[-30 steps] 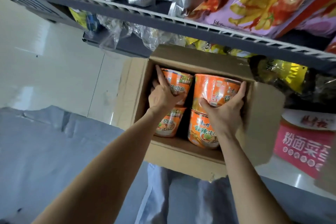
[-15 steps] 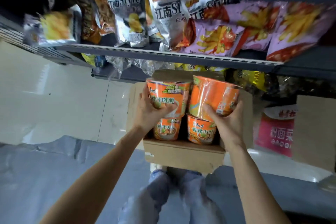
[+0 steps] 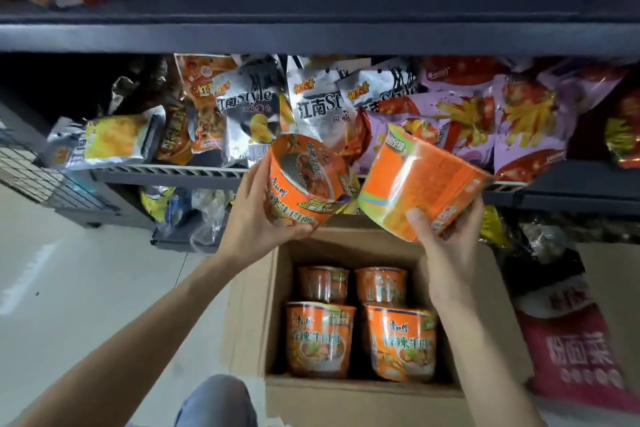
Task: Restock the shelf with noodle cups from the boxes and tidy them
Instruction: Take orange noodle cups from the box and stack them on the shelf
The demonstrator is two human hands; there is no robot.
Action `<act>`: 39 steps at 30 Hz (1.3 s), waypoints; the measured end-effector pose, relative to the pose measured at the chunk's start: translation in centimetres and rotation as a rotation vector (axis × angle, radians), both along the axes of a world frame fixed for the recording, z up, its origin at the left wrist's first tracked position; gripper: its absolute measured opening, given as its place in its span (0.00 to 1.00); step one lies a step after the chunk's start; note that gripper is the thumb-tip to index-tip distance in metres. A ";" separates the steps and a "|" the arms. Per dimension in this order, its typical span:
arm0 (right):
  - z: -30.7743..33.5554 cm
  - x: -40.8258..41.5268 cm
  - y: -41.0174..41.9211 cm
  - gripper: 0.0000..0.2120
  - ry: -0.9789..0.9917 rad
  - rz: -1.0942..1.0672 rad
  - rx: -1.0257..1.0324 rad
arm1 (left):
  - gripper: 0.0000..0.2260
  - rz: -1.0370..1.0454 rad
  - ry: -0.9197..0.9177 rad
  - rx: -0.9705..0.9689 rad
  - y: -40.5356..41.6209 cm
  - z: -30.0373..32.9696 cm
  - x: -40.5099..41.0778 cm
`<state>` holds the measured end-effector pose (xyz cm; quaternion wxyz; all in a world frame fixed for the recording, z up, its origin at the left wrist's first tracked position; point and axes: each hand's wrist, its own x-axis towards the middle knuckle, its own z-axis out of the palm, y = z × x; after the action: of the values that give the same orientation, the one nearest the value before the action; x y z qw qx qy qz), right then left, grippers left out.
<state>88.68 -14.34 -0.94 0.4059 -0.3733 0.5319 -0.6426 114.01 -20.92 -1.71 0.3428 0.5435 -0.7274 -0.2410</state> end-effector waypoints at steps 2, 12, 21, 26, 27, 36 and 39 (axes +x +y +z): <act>-0.2 1.1 -1.0 0.45 0.019 0.030 -0.123 | 0.54 -0.024 -0.017 -0.081 -0.5 -1.1 0.1; 2.6 7.2 -2.2 0.57 0.140 -0.014 -0.372 | 0.52 -0.151 0.053 -0.405 -0.3 -0.5 0.2; 13.6 12.1 -2.7 0.52 0.310 0.068 -0.419 | 0.51 0.014 -0.004 -0.715 0.0 10.4 5.5; 19.5 13.7 -6.7 0.53 0.380 0.018 -0.507 | 0.52 0.025 0.085 -0.730 -4.2 15.4 6.0; 20.6 14.0 -7.8 0.53 0.419 -0.003 -0.514 | 0.52 0.039 0.089 -0.726 -5.4 16.1 5.8; 25.3 16.2 -18.0 0.51 0.712 -0.157 -0.458 | 0.51 0.281 -0.191 -0.566 -15.7 18.5 3.6; 23.7 16.4 -19.7 0.43 0.875 -0.158 -0.493 | 0.48 0.351 -0.342 -0.554 -17.2 18.7 4.2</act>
<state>105.06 -34.05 22.75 -0.0050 -0.6508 0.5114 -0.5612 118.21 -38.10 16.96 0.3866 0.5788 -0.7076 0.1219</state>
